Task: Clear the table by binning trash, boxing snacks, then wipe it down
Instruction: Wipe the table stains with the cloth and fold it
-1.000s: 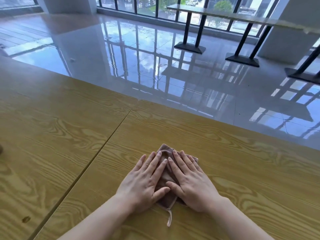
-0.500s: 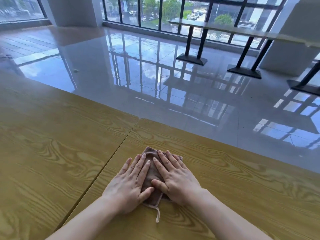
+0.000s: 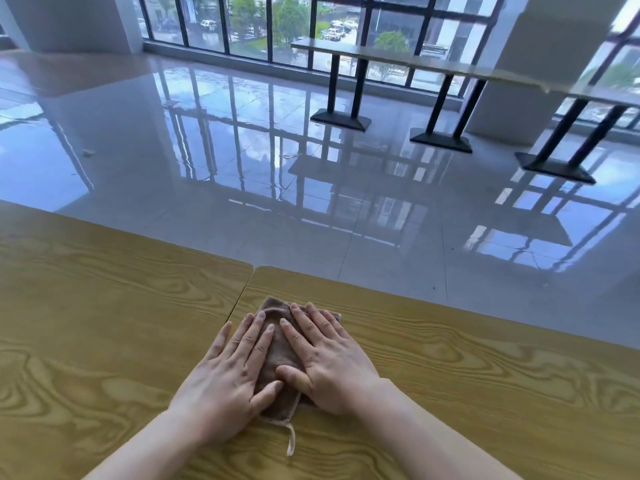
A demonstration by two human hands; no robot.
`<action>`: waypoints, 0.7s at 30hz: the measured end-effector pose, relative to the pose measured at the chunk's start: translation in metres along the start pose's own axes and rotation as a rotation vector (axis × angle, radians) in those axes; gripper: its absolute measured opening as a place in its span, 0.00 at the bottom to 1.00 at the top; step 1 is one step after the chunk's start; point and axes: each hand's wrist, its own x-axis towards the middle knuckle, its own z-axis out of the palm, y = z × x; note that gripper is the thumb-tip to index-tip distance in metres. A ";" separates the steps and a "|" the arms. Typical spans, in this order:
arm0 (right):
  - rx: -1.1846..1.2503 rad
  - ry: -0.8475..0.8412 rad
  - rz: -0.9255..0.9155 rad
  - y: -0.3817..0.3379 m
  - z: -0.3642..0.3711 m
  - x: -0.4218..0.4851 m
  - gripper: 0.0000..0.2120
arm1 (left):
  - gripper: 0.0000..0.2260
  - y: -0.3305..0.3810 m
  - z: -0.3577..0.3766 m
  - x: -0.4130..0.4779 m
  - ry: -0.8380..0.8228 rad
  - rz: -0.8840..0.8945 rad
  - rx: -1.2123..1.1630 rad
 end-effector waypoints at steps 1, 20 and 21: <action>0.005 -0.002 0.002 0.000 0.000 0.000 0.38 | 0.37 -0.001 -0.001 0.001 0.010 0.000 0.003; 0.249 0.065 0.082 0.010 -0.040 -0.046 0.30 | 0.42 0.056 -0.044 0.022 -0.047 -0.146 -0.068; 0.271 0.102 0.087 0.011 -0.053 -0.059 0.29 | 0.42 0.068 -0.053 0.026 -0.042 -0.145 -0.059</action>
